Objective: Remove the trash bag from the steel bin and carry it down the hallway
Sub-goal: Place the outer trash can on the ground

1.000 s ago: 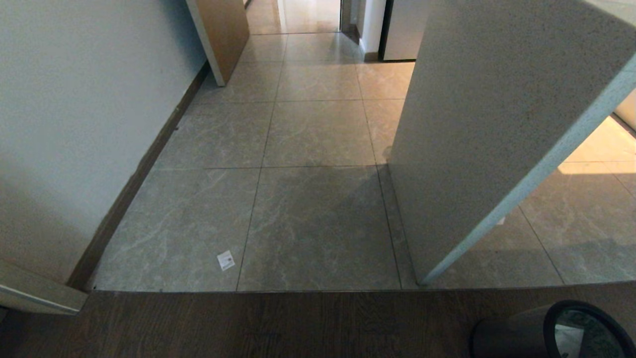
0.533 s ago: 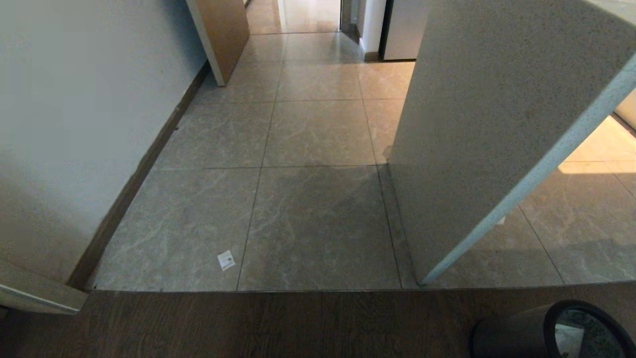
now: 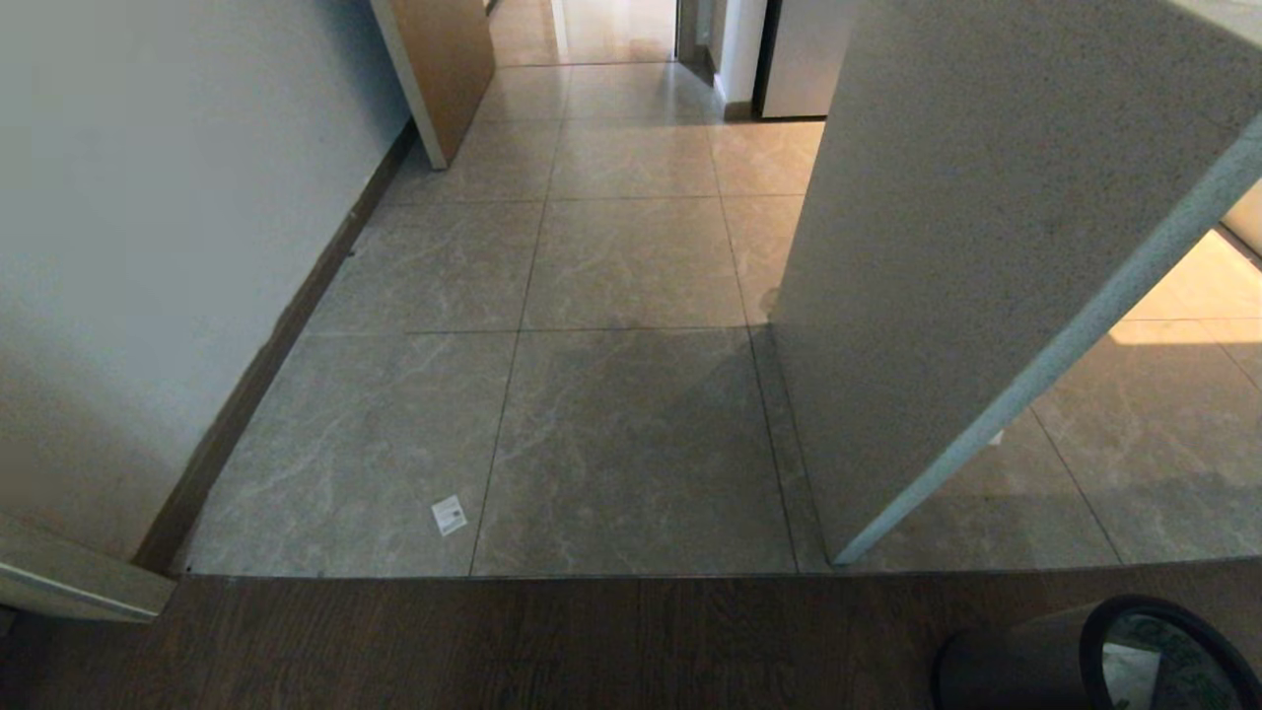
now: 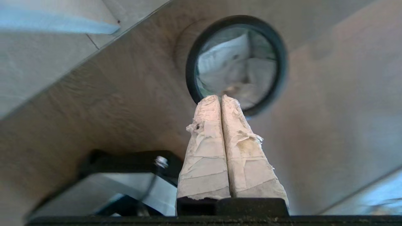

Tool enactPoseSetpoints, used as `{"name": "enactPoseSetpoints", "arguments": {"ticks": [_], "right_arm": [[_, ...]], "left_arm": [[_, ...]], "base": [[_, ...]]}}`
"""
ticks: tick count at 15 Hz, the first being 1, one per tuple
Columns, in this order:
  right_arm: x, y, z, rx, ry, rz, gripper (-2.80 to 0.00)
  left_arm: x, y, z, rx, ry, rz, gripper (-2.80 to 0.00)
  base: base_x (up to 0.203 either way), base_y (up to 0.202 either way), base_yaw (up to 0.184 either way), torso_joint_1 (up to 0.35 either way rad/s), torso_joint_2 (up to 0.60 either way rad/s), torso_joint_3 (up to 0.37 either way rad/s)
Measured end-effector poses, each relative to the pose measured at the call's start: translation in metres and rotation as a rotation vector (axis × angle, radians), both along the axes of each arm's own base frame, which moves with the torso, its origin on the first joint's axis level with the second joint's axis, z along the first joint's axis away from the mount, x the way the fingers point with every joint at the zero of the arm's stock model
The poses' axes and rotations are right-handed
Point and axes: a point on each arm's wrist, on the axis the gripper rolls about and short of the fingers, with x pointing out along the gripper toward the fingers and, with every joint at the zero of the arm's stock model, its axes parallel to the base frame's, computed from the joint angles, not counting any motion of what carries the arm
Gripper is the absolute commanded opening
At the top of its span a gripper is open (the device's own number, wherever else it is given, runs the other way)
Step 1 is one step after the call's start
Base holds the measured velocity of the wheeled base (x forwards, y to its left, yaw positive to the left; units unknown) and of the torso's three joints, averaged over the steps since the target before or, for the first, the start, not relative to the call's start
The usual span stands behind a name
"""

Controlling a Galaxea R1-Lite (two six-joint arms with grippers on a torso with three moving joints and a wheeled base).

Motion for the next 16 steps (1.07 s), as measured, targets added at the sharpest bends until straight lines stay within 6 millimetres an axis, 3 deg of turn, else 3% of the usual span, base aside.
{"name": "enactPoseSetpoints", "arguments": {"ticks": [1, 5, 8, 11, 13, 16], "right_arm": [[0.009, -0.015, -0.014, 0.02, 0.011, -0.011, 0.0], [0.024, -0.062, -0.078, 0.024, 0.093, 0.007, 0.0], [0.038, -0.08, -0.119, -0.003, 0.085, 0.065, 0.0], [0.054, -0.099, -0.148, -0.09, 0.015, 0.157, 0.0], [0.046, -0.117, -0.16, -0.169, 0.041, 0.2, 0.0], [0.02, -0.129, -0.184, -0.143, 0.155, 0.242, 0.0]], "left_arm": [[0.0, 0.0, 0.0, 0.0, 0.0, 0.0, -2.8], [0.0, 0.0, 0.0, 0.0, 0.0, 0.0, -2.8], [0.0, 0.0, 0.0, 0.0, 0.0, 0.0, -2.8], [0.0, 0.0, 0.0, 0.0, 0.0, 0.0, -2.8], [0.0, 0.0, 0.0, 0.0, 0.0, 0.0, -2.8], [0.0, 0.0, 0.0, 0.0, -0.001, 0.001, -2.8]], "base": [[0.0, 0.0, 0.0, 0.0, 0.0, 0.0], [0.0, 0.0, 0.0, 0.0, 0.0, 0.0], [0.0, 0.0, 0.0, 0.0, 0.0, 0.0], [0.0, 0.0, 0.0, 0.0, 0.0, 0.0], [0.0, 0.0, 0.0, 0.0, 0.0, 0.0], [0.0, 0.0, 0.0, 0.0, 0.0, 0.0]]}}
